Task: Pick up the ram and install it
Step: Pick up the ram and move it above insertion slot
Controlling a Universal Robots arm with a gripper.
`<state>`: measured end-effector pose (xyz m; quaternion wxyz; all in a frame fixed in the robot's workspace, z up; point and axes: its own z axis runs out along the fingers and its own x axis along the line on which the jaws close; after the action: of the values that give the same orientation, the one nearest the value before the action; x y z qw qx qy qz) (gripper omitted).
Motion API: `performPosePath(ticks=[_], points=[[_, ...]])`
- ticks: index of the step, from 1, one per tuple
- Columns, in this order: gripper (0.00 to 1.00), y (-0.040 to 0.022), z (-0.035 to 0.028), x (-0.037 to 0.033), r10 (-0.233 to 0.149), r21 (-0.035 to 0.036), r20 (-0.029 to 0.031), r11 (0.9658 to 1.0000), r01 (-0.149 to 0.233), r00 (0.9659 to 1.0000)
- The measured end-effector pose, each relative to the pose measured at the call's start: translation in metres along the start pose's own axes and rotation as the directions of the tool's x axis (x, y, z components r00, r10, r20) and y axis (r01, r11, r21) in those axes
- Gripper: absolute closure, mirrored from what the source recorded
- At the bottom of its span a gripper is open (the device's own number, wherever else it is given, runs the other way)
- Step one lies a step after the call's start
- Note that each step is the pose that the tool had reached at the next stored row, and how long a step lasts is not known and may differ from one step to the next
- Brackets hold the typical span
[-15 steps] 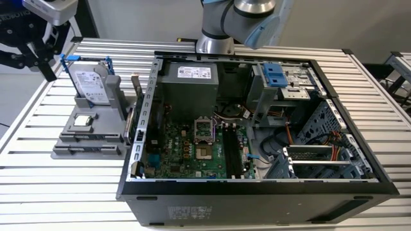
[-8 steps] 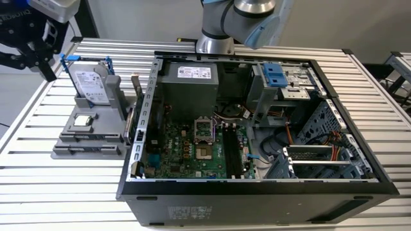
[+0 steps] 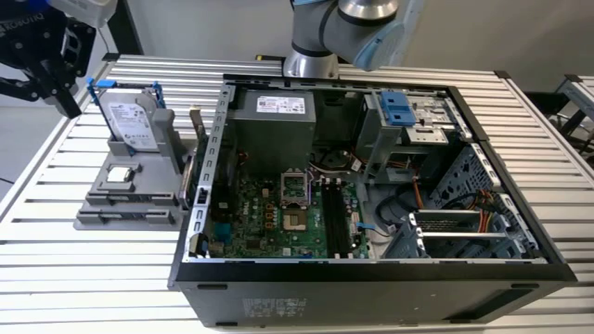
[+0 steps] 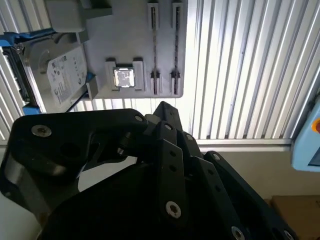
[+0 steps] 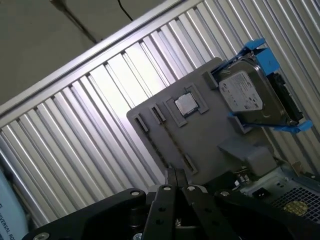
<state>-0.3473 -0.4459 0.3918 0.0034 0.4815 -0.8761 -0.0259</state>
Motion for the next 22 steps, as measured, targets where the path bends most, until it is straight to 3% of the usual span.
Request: performPosePath(ticks=[5, 8, 11, 14, 17, 22], points=[[1.0, 0.0002, 0.0, -0.0006, -0.005, 0.0009, -0.0021, 1.0, 0.005, 1.0], [1.0, 0.0003, 0.0001, -0.0006, -0.051, 0.0042, -0.0016, 0.9987, 0.051, 0.9987], [1.0, 0.0003, 0.0005, -0.0006, -0.103, 0.0114, 0.0005, 0.9946, 0.103, 0.9947], [1.0, 0.0003, 0.0008, -0.0006, -0.151, 0.0215, 0.0036, 0.9883, 0.151, 0.9885], [1.0, 0.0002, 0.0012, -0.0006, -0.199, 0.0291, 0.0053, 0.9796, 0.199, 0.98], [1.0, 0.0003, 0.0016, -0.0006, -0.278, 0.0275, 0.0021, 0.9603, 0.277, 0.9607]])
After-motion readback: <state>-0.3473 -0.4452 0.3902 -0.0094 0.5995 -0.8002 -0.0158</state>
